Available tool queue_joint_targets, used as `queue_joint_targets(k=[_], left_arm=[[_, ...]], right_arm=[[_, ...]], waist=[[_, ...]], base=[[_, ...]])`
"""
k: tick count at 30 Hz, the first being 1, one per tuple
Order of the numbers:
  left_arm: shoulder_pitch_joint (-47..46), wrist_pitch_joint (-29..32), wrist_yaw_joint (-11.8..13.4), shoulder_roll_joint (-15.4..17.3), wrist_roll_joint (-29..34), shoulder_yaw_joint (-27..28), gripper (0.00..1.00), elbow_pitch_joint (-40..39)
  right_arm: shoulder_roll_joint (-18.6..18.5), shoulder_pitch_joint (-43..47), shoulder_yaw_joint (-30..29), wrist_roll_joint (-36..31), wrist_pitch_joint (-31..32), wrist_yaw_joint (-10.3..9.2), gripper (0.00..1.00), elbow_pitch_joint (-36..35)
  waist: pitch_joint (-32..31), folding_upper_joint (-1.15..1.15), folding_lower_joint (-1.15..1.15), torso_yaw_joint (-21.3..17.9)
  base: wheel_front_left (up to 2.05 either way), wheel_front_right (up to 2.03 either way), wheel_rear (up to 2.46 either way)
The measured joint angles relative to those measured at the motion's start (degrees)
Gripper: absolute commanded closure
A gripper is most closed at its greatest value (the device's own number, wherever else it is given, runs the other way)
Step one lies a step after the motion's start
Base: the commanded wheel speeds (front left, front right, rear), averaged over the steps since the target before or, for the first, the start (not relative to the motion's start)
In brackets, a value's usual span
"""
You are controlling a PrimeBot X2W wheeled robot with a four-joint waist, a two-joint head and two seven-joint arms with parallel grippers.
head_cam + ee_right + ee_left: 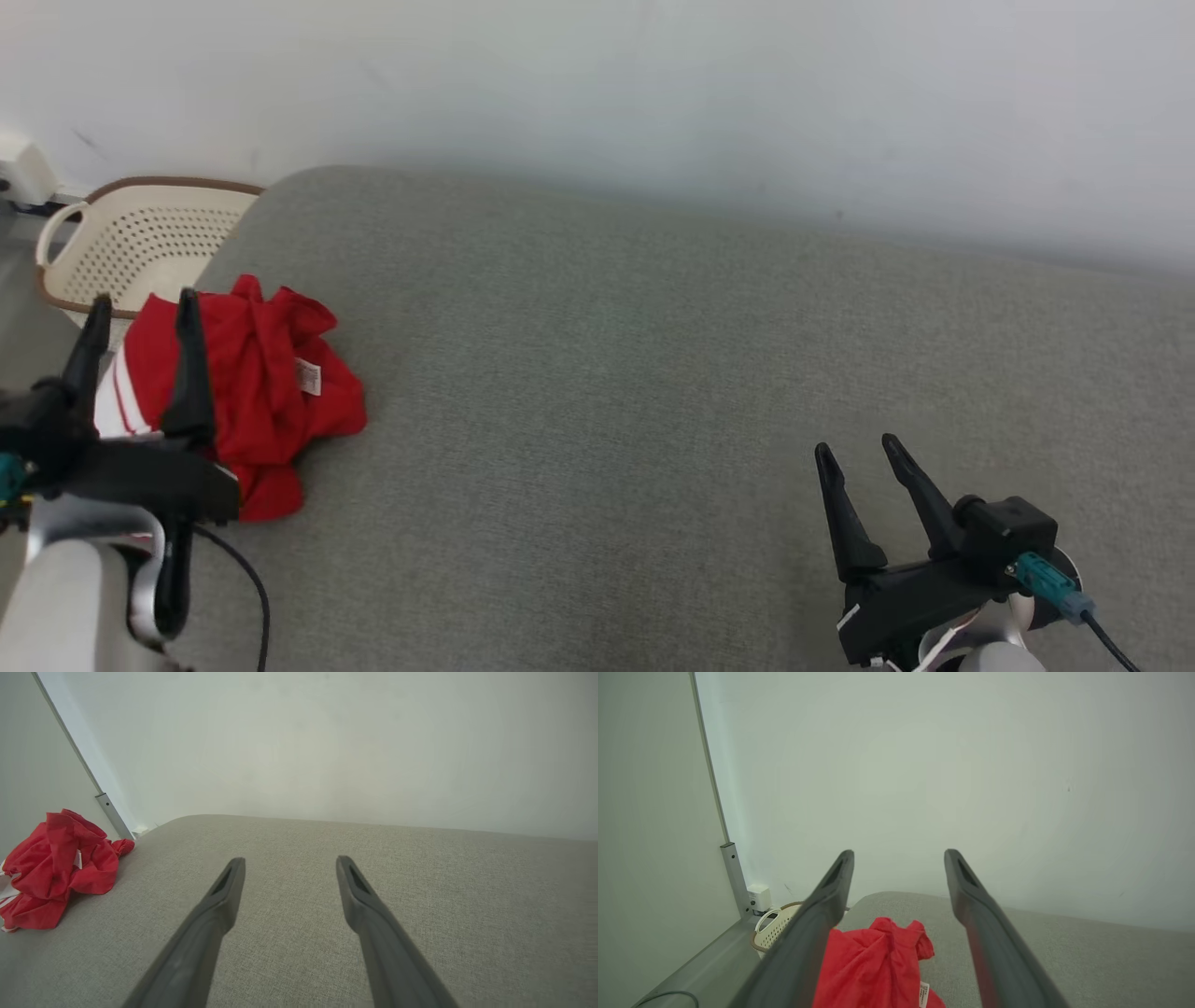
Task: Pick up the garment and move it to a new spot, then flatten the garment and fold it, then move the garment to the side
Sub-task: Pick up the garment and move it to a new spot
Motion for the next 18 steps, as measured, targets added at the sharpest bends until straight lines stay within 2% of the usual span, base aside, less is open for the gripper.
queue_joint_targets(k=[6,12,15,18], left_arm=[[-8.2,4.6,-1.8,3.3,-1.7,0.6,0.00,8.7],[-12.6,7.1,-3.4,4.8,-2.9,0.4,0.00,16.7],[-14.2,8.2,-3.4,5.9,-2.2,-0.4,0.00,21.4],[-15.2,8.4,-2.4,7.3,-1.3,-0.5,0.00,25.4]], right_arm=[[-0.6,-2.3,-0.2,0.4,-0.9,0.00,0.00,-0.2],[-0.7,-3.5,-0.6,0.8,-1.7,0.00,0.00,0.5],[-0.7,-3.8,-0.2,0.9,-2.1,0.00,0.00,1.1],[-0.7,-5.0,0.1,1.3,-2.4,0.00,0.00,1.3]], waist=[[3.6,0.00,0.00,-5.1],[6.4,0.00,0.01,-9.0],[7.7,0.00,0.01,-10.6],[8.8,0.00,0.01,-12.1]], base=[[0.00,0.00,0.00],[0.00,0.00,0.00],[0.00,0.00,0.00],[0.00,0.00,0.00]])
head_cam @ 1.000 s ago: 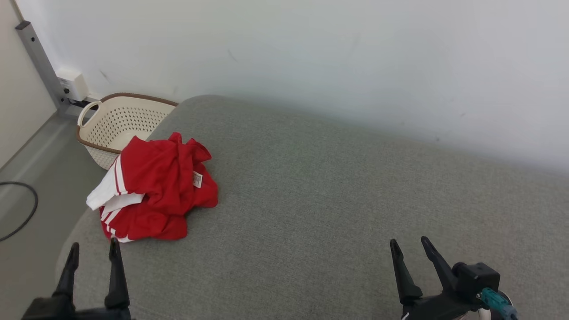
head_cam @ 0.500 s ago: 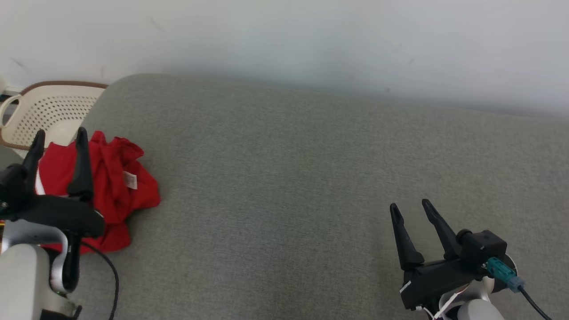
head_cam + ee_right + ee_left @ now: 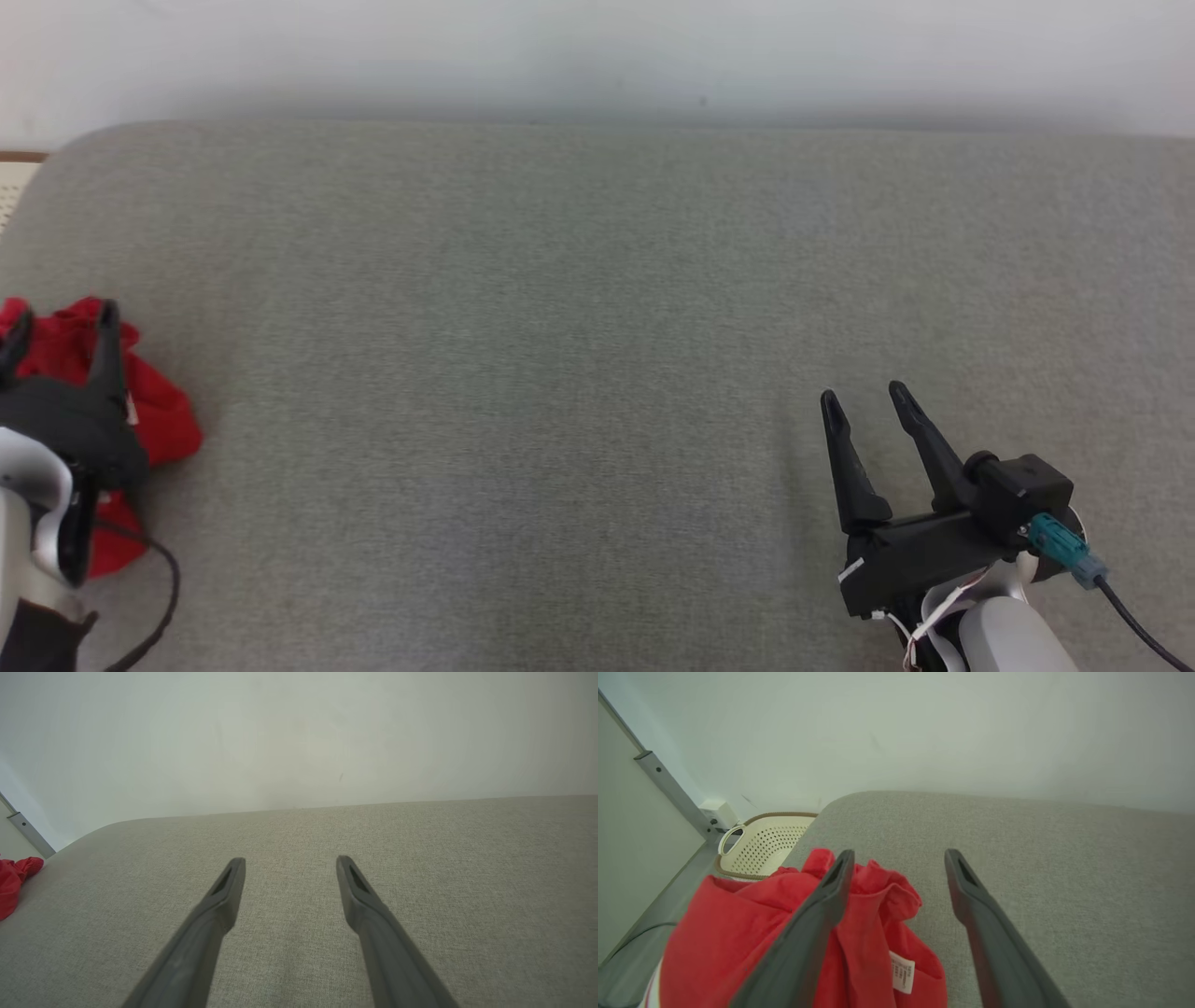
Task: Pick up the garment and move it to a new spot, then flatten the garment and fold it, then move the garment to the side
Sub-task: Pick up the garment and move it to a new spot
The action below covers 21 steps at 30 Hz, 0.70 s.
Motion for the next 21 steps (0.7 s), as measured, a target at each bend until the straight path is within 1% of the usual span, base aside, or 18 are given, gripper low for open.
queue_joint_targets(k=[1,5,7,14,15,16,17,21], left_arm=[[0.0,0.0,0.0,0.0,0.0,0.0,0.00,0.0],[-0.6,-0.3,1.5,2.3,2.4,-0.4,0.00,4.0],[-0.6,0.3,2.6,2.6,2.6,-0.5,0.00,5.9],[-1.9,1.0,1.9,4.4,2.6,-0.8,0.00,12.9],[-2.1,0.8,1.9,4.4,2.6,-0.9,0.43,13.8],[-2.5,0.6,2.1,4.5,2.6,-1.0,0.77,14.6],[-2.9,-0.4,2.5,4.6,2.7,-1.1,1.00,14.9],[-4.1,-2.5,2.4,5.2,3.3,-1.9,1.00,16.6]], right_arm=[[0.0,0.0,0.0,0.0,0.0,0.00,0.00,0.0],[0.0,-0.2,-0.3,0.1,-0.5,0.00,0.00,0.8],[0.0,-0.2,-0.5,0.3,-0.6,0.00,0.00,1.2],[0.1,-1.0,0.4,0.5,-1.1,0.00,0.00,1.9],[0.0,-1.2,0.5,0.6,-1.1,0.00,0.00,2.0],[0.0,-1.4,0.6,0.6,-1.1,0.00,0.00,2.1],[-0.1,-1.6,0.5,0.6,-1.2,0.00,0.00,2.2],[-0.4,-1.6,0.4,0.8,-1.2,0.00,0.00,2.9]], waist=[[0.0,0.00,0.00,0.0],[1.2,0.00,0.00,-1.8],[1.8,0.00,0.00,-2.5],[3.1,0.00,0.00,-3.9],[3.2,0.00,0.00,-4.1],[3.2,0.00,0.00,-4.2],[3.2,0.00,0.00,-4.3],[2.9,0.00,0.00,-4.0]], base=[[0.00,0.00,0.00],[0.00,0.00,0.00],[0.00,0.00,0.00],[0.00,0.00,0.00],[0.00,0.00,0.00],[0.00,0.00,0.00],[0.00,0.00,0.00],[0.00,0.00,0.00]])
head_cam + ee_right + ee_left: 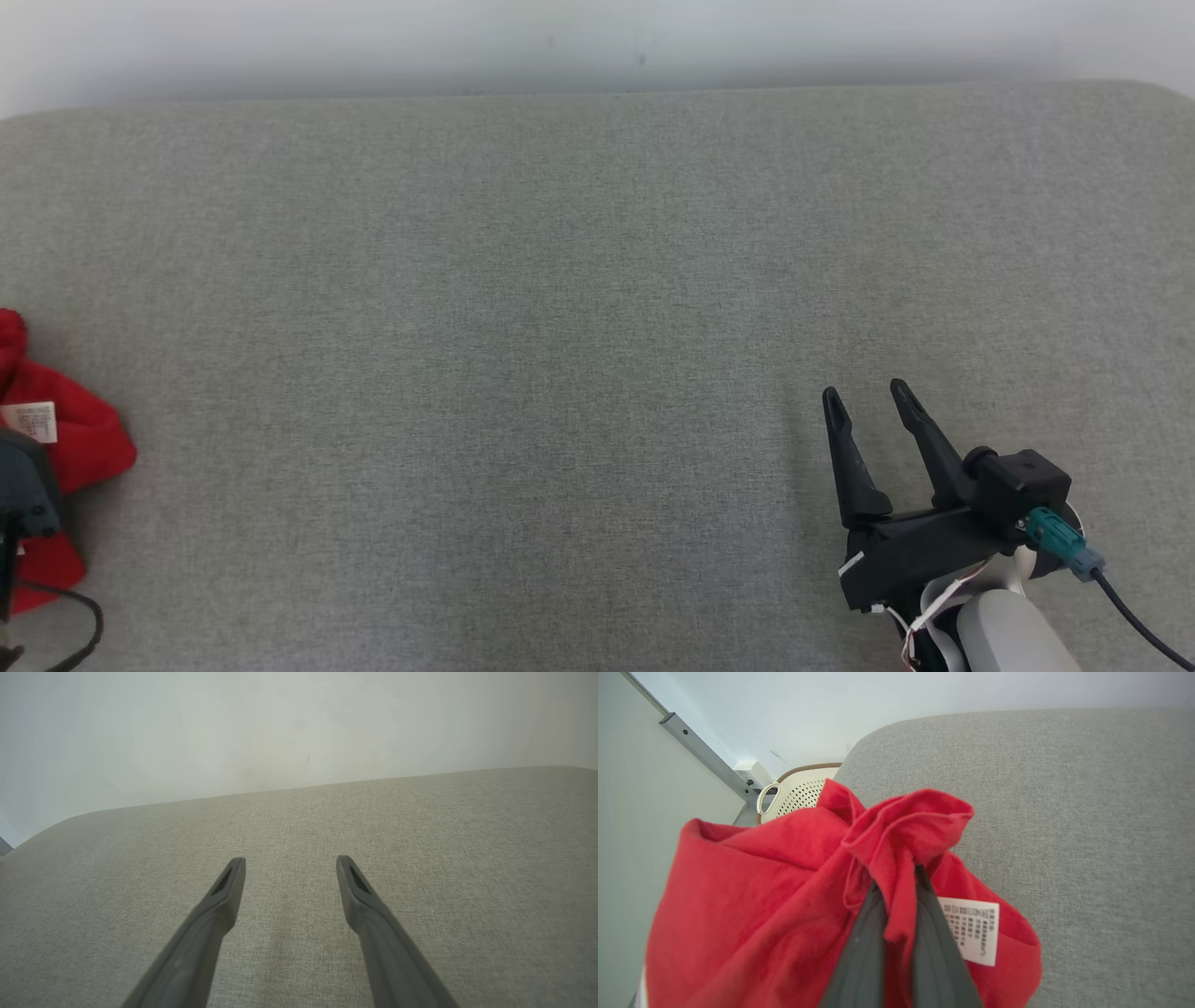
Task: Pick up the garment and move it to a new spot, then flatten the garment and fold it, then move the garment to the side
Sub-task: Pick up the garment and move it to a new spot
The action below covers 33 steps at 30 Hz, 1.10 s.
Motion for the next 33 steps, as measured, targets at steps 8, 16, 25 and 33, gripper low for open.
queue_joint_targets(k=[8,16,25,33], left_arm=[[-2.4,-4.7,-1.5,0.7,0.0,-1.0,1.00,-0.1],[-6.9,-7.6,-3.1,0.4,1.4,-4.0,1.00,-10.3],[-7.9,-3.2,-4.1,-1.2,2.0,-7.7,1.00,-30.0],[-8.4,3.6,-5.6,-3.1,1.9,-11.9,1.00,-44.4]], right_arm=[[0.5,0.2,0.0,0.1,-0.4,0.00,0.00,0.8],[0.8,1.1,-0.5,0.2,-0.3,0.00,0.00,1.9],[1.8,2.1,0.0,0.4,-0.5,0.00,0.00,2.8],[3.1,2.1,0.1,0.9,-1.4,0.00,0.00,4.3]], waist=[[-1.1,0.00,0.00,1.3],[-3.7,0.00,-0.01,2.7],[-6.8,-0.01,-0.01,2.9],[-7.7,-0.01,-0.01,-1.0]], base=[[0.00,0.00,0.00],[0.00,0.00,0.00],[0.00,0.00,0.00],[0.00,0.00,0.00]])
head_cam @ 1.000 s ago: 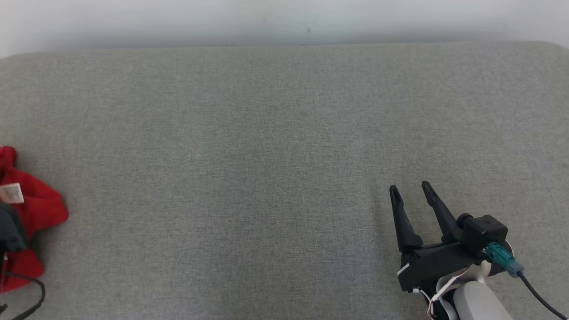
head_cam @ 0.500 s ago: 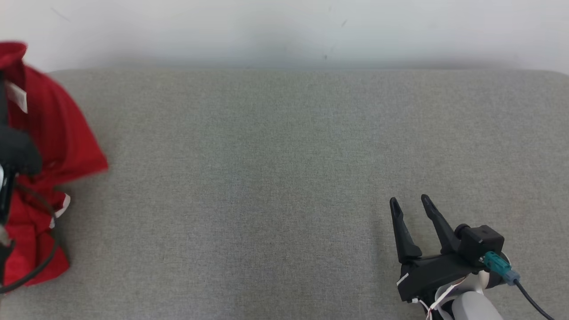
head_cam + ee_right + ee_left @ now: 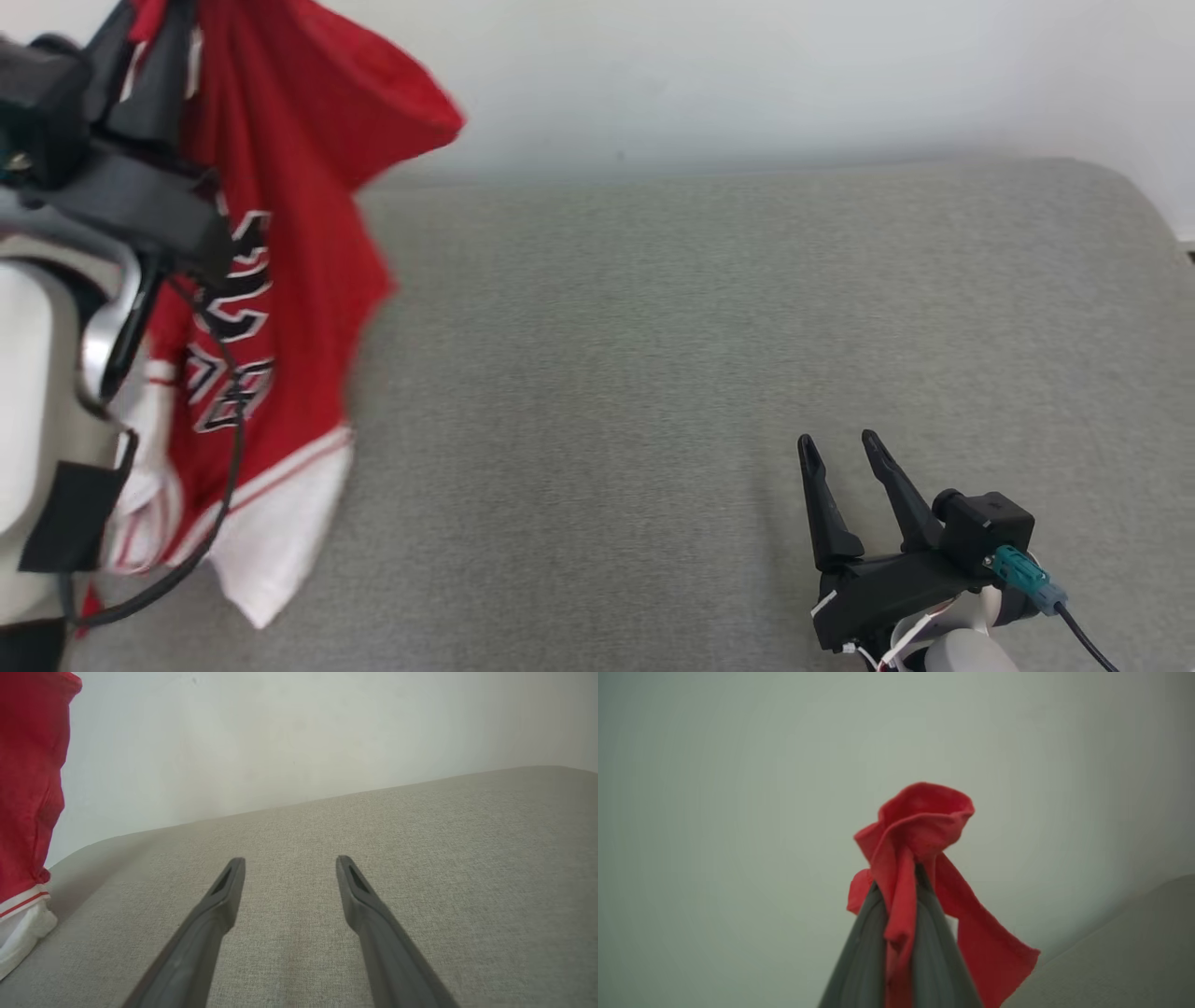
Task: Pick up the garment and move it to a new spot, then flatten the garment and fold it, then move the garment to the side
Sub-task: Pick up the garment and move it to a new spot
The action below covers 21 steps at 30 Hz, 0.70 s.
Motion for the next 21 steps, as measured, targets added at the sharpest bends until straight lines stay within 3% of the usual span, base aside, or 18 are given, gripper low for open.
queue_joint_targets(k=[10,15,21], left_arm=[[-4.9,3.6,-1.5,-6.7,-0.3,-7.8,1.00,-3.4],[-4.9,2.3,-2.1,-10.7,-0.9,-12.6,1.00,0.3],[-0.9,-2.8,-3.1,-15.7,-3.2,-18.0,1.00,10.8]], right_arm=[[1.2,-1.2,0.1,0.9,-1.0,0.00,0.00,2.2],[1.3,-1.6,-0.4,1.2,-1.5,0.00,0.00,3.3],[1.3,-2.5,-0.8,1.2,-1.6,0.00,0.00,3.5]], waist=[[-0.1,0.00,0.00,-7.7],[0.5,0.00,0.00,-11.7],[2.4,0.00,0.01,-14.6]], base=[[0.00,0.00,0.00],[0.00,0.00,0.00],[0.00,0.00,0.00]])
